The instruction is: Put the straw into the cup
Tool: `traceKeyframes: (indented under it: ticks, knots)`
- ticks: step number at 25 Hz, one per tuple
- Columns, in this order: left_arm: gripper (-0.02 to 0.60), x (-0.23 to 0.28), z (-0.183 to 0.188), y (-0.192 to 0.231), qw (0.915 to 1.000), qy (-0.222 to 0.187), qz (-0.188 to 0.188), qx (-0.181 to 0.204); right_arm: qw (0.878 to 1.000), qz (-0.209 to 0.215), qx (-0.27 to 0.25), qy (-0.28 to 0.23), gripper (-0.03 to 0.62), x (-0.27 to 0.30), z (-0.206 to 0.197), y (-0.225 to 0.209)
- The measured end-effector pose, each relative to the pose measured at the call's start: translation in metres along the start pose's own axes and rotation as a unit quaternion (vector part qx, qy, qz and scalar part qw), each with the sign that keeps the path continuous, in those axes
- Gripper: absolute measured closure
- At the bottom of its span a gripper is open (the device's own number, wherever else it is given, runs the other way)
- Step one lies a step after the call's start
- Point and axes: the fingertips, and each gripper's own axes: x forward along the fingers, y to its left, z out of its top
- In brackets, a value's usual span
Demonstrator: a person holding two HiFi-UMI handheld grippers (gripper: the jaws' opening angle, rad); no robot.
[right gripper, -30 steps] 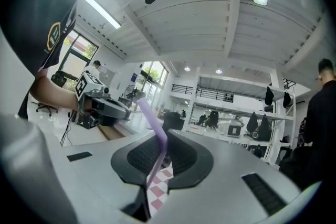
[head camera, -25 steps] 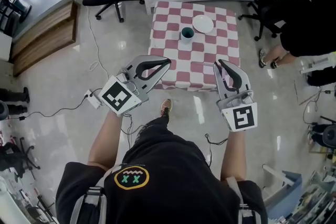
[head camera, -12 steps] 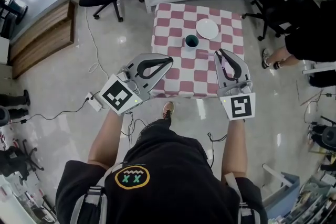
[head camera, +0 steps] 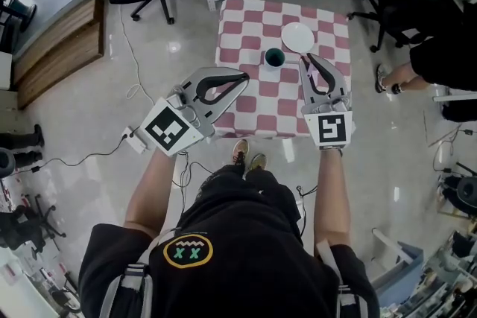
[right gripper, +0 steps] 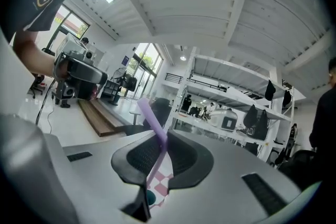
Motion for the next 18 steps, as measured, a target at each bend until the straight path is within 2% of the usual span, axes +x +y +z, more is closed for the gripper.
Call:
traceKeyframes:
  ticks: [5,13,18]
  knots:
    - [0.563,0.011,-0.002,0.009,1.0,0.006,0.008,-0.002,1.0,0.005,0.015,0.026,0.534,0.018,-0.026,-0.002]
    - [0.563,0.04,-0.011,0.023,0.9997,0.013,0.019,-0.007,0.999,0.015,0.003,0.035,0.534,0.05,-0.071,-0.009]
    - [0.563,0.047,-0.016,0.024,0.9997,0.022,0.014,0.003,0.999,0.027,0.0,0.047,0.534,0.066,-0.1,0.002]
